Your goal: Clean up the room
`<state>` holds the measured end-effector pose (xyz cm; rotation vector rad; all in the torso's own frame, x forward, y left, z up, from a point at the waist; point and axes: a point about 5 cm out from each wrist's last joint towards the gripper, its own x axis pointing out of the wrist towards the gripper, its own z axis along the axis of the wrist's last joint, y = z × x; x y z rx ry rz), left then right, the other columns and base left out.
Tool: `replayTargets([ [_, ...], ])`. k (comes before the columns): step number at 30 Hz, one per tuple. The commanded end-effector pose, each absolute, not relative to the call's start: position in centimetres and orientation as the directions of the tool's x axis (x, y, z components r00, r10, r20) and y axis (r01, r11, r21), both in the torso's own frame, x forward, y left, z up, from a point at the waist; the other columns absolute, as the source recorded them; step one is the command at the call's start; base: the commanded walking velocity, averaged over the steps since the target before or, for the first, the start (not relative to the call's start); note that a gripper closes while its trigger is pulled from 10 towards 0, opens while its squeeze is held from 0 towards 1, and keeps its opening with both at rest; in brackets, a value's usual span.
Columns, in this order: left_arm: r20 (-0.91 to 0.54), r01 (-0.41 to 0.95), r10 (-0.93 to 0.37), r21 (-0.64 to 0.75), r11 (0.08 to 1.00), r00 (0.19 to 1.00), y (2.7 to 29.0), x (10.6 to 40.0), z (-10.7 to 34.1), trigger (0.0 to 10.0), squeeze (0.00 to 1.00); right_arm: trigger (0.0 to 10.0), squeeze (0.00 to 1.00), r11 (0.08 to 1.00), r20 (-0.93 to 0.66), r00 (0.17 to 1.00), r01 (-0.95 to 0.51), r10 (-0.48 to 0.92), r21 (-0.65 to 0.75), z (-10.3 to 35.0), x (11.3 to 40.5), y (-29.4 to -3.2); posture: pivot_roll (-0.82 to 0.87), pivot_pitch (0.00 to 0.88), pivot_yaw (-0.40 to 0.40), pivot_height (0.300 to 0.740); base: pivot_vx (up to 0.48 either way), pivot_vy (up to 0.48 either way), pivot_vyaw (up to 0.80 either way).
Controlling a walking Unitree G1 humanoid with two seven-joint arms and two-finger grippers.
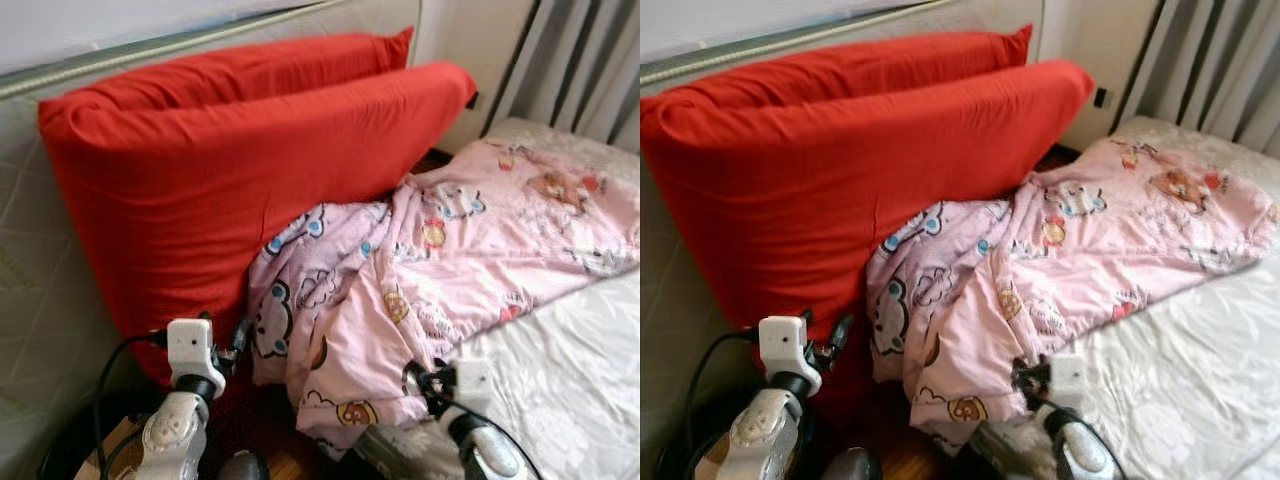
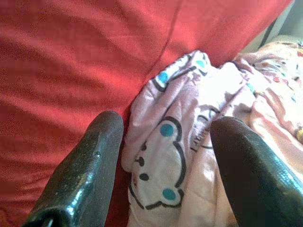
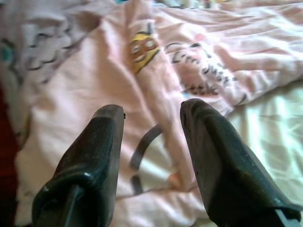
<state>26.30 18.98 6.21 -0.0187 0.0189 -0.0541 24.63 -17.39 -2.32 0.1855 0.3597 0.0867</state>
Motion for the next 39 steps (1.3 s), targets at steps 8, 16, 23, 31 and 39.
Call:
replayTargets([
  [8,-0.033,0.061,-0.062,-0.027,0.998,0.998,19.1,26.3,6.2,10.0,0.0,10.0,0.0,0.971,-0.406,0.913,0.074,0.026,0.229,-2.7,25.2,-18.0,-0.04,0.068,-0.06,0.637,0.069,0.0,0.0],
  [16,-0.032,0.068,-0.068,-0.027,0.997,0.997,19.1,26.2,6.3,10.0,0.0,10.0,0.31,0.971,-0.403,0.914,0.058,0.042,0.233,-1.7,26.9,-17.5,-0.03,0.086,-0.054,0.637,0.0,0.0,0.0],
  [23,-0.022,0.078,-0.079,-0.019,0.997,0.997,19.2,26.5,6.9,10.0,0.0,10.0,1.0,0.979,-0.42,0.906,0.029,0.06,0.202,-0.5,29.0,-16.7,0.0,0.119,-0.049,0.637,0.0,0.0,0.0],
  [31,-0.007,0.097,-0.097,-0.022,0.995,0.995,18.6,26.4,7.6,10.0,0.0,10.0,1.0,0.976,-0.385,0.921,0.03,0.057,0.217,0.6,30.1,-16.1,0.01,0.17,-0.049,0.637,0.0,0.0,0.0],
  [39,-0.011,0.097,-0.098,-0.033,0.995,0.995,18.4,25.5,7.7,10.0,0.0,10.0,1.0,0.985,-0.405,0.913,0.033,0.038,0.167,0.3,29.9,-16.7,0.03,0.213,-0.054,0.637,0.0,0.0,0.0],
])
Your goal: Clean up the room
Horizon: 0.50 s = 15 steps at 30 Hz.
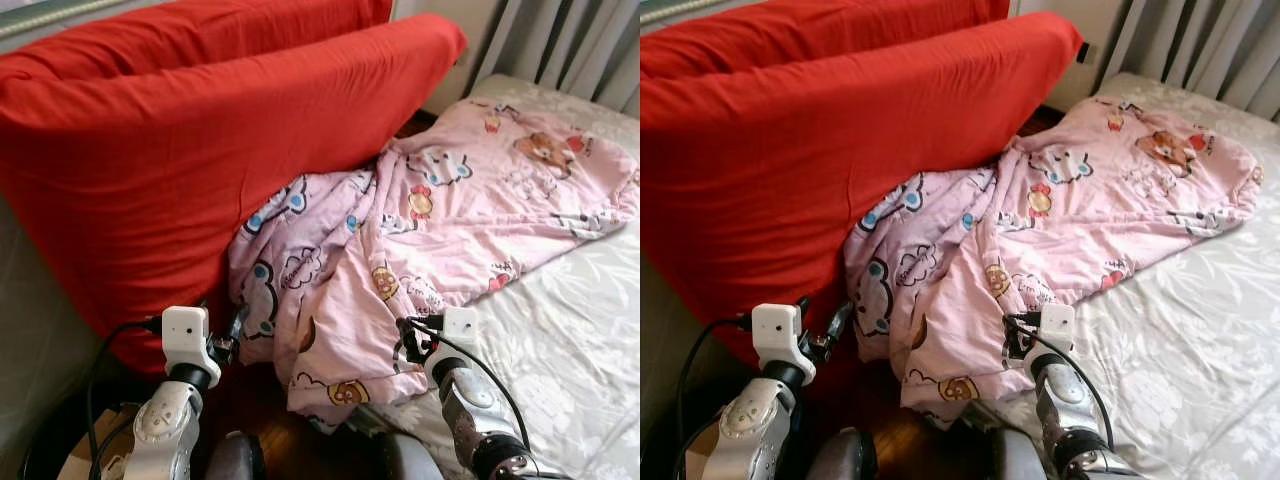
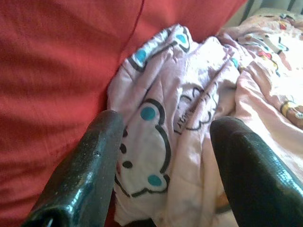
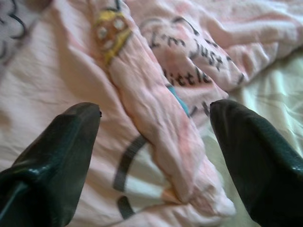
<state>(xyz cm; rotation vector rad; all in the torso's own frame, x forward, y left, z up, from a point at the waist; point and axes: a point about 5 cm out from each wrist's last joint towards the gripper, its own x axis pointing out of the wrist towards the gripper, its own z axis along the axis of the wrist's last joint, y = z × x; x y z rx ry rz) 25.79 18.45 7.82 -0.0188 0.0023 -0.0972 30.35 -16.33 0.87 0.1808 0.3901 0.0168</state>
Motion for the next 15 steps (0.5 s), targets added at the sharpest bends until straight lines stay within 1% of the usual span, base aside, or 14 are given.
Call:
replayTargets([
  [1,-0.013,0.096,-0.096,-0.033,0.995,0.995,18.5,25.3,7.8,10.0,0.0,10.0,1.0,0.986,-0.406,0.913,0.034,0.036,0.163,0.3,29.9,-16.8,0.03,0.223,-0.055,0.637,0.0,0.0,0.0],
  [4,-0.022,0.089,-0.089,-0.031,0.996,0.996,18.7,24.7,7.8,10.0,0.0,10.0,1.0,0.988,-0.41,0.912,0.042,0.022,0.146,0.4,29.9,-17.1,0.04,0.248,-0.056,0.637,0.0,0.0,0.0],
  [5,-0.025,0.086,-0.087,-0.03,0.996,0.996,18.8,24.4,7.9,10.0,0.0,10.0,0.79,0.99,-0.409,0.912,0.04,0.02,0.138,0.5,30.0,-17.2,0.04,0.252,-0.056,0.637,0.0,0.0,0.0],
  [6,-0.027,0.084,-0.085,-0.03,0.996,0.996,18.9,24.2,7.9,10.0,0.0,10.0,0.0,0.99,-0.409,0.912,0.039,0.02,0.136,0.6,30.2,-17.2,0.04,0.266,-0.056,0.637,0.0,0.0,0.0],
  [13,-0.038,0.086,-0.087,-0.028,0.996,0.995,18.8,23.0,8.4,10.0,0.0,10.0,0.0,0.989,-0.41,0.912,0.043,0.019,0.143,0.9,30.5,-17.5,0.06,0.308,-0.052,0.637,0.0,0.0,0.0],
  [15,-0.043,0.091,-0.092,-0.024,0.996,0.995,18.8,22.3,8.7,10.0,0.0,10.0,0.0,0.988,-0.413,0.91,0.034,0.033,0.154,1.0,30.6,-17.4,0.08,0.327,-0.052,0.637,0.0,0.0,0.0],
])
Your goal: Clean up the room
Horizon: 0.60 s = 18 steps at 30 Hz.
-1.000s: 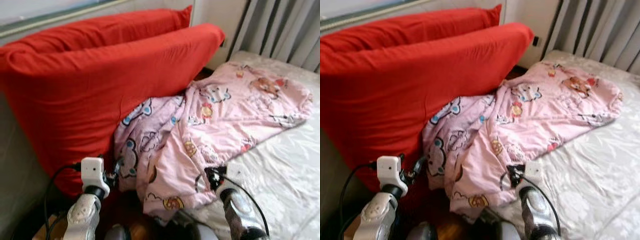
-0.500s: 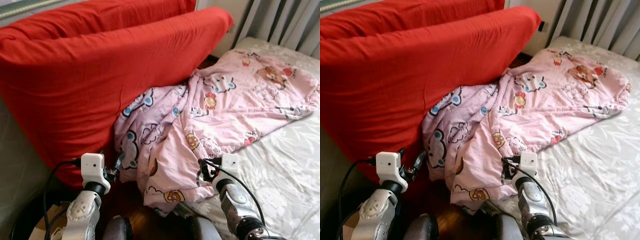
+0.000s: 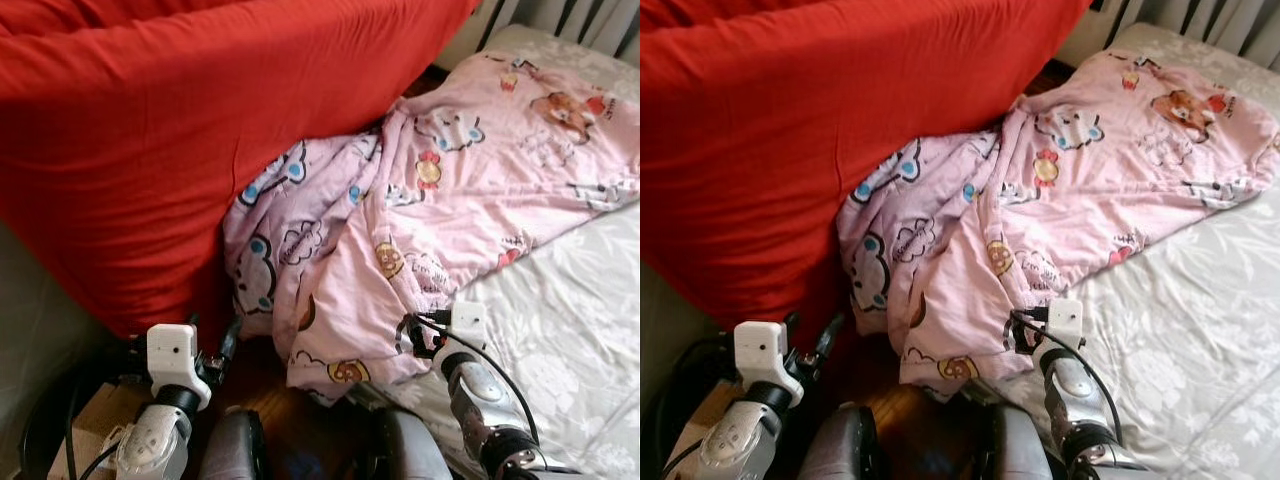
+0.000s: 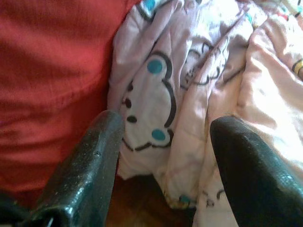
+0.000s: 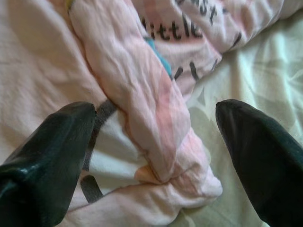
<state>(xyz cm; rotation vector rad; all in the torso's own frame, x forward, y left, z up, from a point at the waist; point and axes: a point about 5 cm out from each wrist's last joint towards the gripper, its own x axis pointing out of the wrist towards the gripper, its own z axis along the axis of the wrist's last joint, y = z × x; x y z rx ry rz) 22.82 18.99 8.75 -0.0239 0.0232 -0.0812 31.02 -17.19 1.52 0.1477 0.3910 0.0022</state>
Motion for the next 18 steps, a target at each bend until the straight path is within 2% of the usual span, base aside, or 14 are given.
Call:
replayTargets([
  [1,-0.043,0.091,-0.092,-0.024,0.996,0.995,18.78,22.26,8.7,10.0,0.0,10.0,0.0,0.988,-0.413,0.91,0.034,0.033,0.154,0.97,30.62,-17.42,0.08,0.327,-0.052,0.637,0.0,0.0,0.0],
  [5,-0.048,0.089,-0.09,-0.02,0.996,0.995,18.81,21.45,9.25,10.0,0.0,10.0,0.0,0.988,-0.413,0.91,0.023,0.043,0.153,1.21,30.87,-17.51,0.09,0.351,-0.052,0.637,0.0,0.0,0.0],
  [18,-0.048,0.089,-0.09,-0.02,0.996,0.995,18.81,21.45,9.25,10.0,0.0,10.0,0.0,0.988,-0.413,0.91,0.023,0.043,0.153,1.21,30.87,-17.51,0.09,0.351,-0.052,0.637,0.0,0.0,0.0],
])
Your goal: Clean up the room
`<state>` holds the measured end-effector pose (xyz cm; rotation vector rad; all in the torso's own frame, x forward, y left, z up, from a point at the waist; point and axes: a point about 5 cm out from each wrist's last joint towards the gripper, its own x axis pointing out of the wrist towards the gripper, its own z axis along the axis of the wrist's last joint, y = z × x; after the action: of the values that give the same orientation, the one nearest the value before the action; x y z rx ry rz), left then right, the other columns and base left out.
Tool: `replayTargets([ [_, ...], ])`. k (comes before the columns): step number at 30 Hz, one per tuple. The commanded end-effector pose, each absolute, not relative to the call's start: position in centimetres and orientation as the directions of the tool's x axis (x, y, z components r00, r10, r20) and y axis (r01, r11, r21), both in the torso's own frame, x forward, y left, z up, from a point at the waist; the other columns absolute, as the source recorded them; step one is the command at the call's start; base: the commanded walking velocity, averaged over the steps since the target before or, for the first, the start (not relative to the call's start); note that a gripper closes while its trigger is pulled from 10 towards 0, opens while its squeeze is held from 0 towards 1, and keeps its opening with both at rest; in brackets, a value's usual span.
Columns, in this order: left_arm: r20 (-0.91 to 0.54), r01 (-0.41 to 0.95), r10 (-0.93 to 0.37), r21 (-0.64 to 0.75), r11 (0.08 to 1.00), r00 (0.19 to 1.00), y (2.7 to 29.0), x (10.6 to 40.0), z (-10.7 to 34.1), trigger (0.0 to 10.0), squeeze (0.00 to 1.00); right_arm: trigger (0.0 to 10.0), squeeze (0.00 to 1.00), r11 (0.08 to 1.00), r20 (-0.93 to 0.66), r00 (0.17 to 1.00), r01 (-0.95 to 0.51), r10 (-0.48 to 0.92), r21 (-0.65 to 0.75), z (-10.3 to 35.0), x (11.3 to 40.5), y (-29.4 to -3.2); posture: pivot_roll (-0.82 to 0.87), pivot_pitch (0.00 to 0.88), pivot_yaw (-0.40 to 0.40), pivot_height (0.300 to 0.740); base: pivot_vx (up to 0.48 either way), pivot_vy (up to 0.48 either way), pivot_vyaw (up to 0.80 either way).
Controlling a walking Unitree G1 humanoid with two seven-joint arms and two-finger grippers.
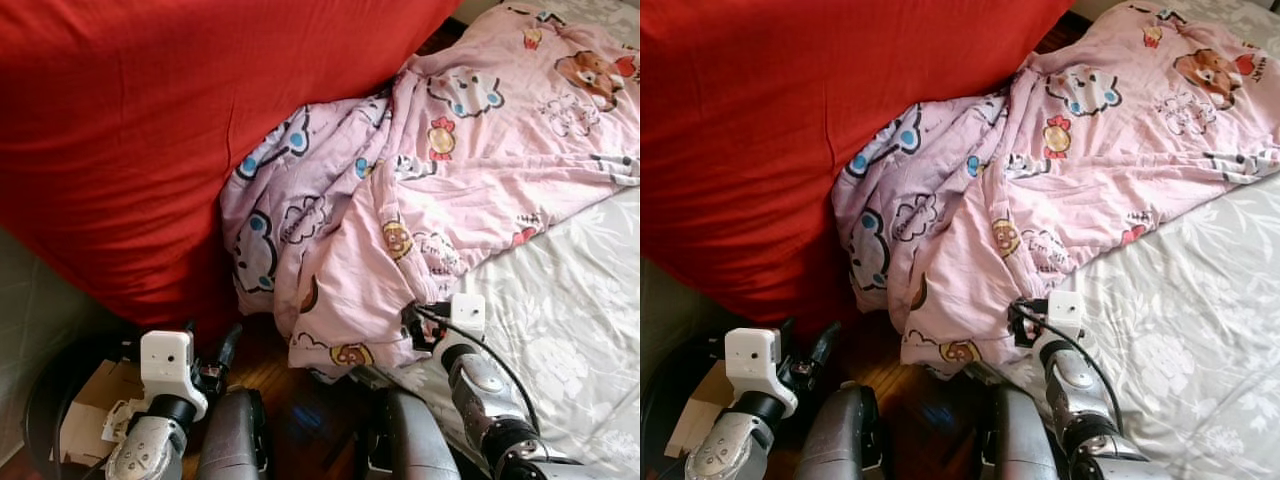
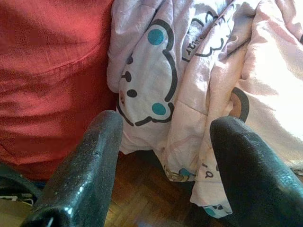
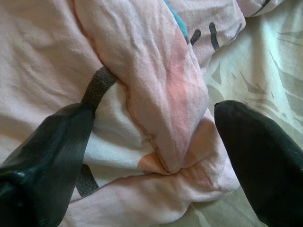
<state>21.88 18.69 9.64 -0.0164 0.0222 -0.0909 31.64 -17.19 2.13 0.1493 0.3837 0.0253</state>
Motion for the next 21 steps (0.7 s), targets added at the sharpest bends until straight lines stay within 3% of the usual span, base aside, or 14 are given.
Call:
replayTargets([
  [1,-0.048,0.089,-0.09,-0.02,0.996,0.995,18.8,21.4,9.3,10.0,0.0,10.0,0.0,0.988,-0.413,0.91,0.023,0.043,0.153,1.2,30.9,-17.5,0.09,0.351,-0.052,0.637,0.0,0.0,0.0],
  [19,-0.048,0.089,-0.09,-0.02,0.996,0.995,18.8,21.4,9.3,10.0,0.0,10.0,0.0,0.988,-0.413,0.91,0.023,0.043,0.153,1.2,30.9,-17.5,0.09,0.351,-0.052,0.637,0.0,0.0,0.0],
  [20,-0.088,0.088,-0.089,-0.01,0.996,0.992,18.9,19.8,9.8,10.0,0.0,10.0,0.0,0.987,-0.476,0.879,0.042,0.036,0.152,0.3,30.2,-17.8,0.15,0.448,-0.022,0.637,0.0,0.0,0.0],
  [21,-0.088,0.088,-0.089,-0.01,0.996,0.992,18.9,19.8,9.8,10.0,0.0,10.0,0.0,0.987,-0.476,0.879,0.042,0.036,0.152,0.3,30.2,-17.8,0.15,0.448,-0.022,0.637,0.0,0.0,0.0],
])
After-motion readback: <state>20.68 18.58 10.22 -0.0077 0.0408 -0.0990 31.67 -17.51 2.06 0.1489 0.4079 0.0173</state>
